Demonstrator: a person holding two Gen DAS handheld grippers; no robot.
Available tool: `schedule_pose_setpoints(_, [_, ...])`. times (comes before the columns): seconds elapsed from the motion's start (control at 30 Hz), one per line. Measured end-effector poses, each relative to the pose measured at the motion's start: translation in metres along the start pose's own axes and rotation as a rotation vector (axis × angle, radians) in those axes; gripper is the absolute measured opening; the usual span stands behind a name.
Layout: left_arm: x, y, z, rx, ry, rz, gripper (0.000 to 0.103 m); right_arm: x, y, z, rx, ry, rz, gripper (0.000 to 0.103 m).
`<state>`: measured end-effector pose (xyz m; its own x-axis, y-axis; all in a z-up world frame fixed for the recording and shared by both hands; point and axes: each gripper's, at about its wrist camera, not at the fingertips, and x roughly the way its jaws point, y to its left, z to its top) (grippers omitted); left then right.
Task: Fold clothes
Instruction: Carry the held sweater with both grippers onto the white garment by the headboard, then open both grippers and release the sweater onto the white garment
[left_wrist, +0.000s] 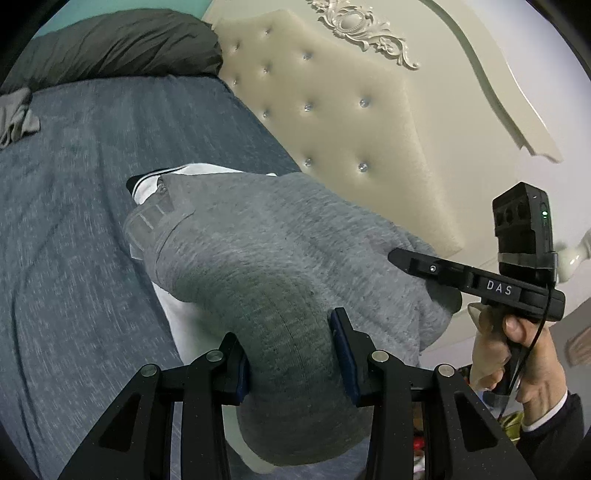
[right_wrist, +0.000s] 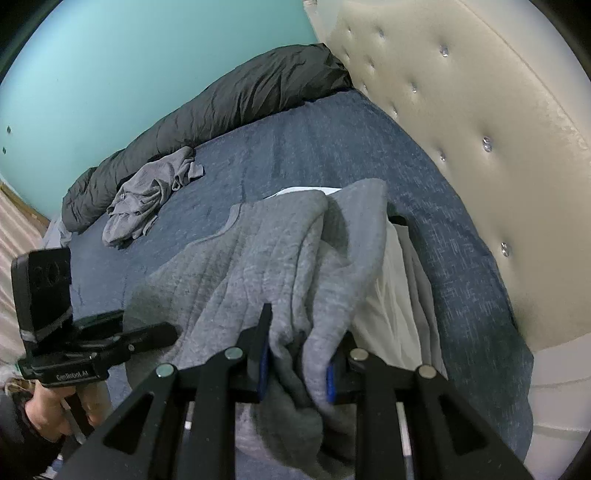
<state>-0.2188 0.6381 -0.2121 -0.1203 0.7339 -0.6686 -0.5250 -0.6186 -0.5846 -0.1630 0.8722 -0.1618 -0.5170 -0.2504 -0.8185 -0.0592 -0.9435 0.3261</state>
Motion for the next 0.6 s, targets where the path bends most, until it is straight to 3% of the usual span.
schedule_pose_setpoints(0.17, [0.019, 0.016, -0.006, -0.054, 0.065, -0.008, 0.041, -0.004, -0.012, 0.006, 0.110, 0.078, 0.047, 0.022])
schedule_pose_setpoints(0.3, [0.025, 0.032, -0.017, -0.074, 0.085, -0.006, 0.045, 0.027, -0.030, -0.014, 0.169, 0.152, -0.033, 0.028])
schedule_pose_setpoints(0.37, [0.013, 0.031, -0.018, -0.042, 0.057, 0.013, 0.049, 0.030, -0.030, -0.022, 0.160, 0.123, -0.072, 0.041])
schedule_pose_setpoints(0.53, [-0.030, 0.019, -0.017, 0.051, -0.066, 0.078, 0.051, -0.002, 0.006, -0.020, -0.045, -0.045, -0.205, 0.050])
schedule_pose_setpoints(0.6, [-0.043, 0.005, -0.017, 0.132, -0.117, 0.102, 0.051, -0.024, 0.017, -0.021, -0.056, -0.144, -0.183, 0.050])
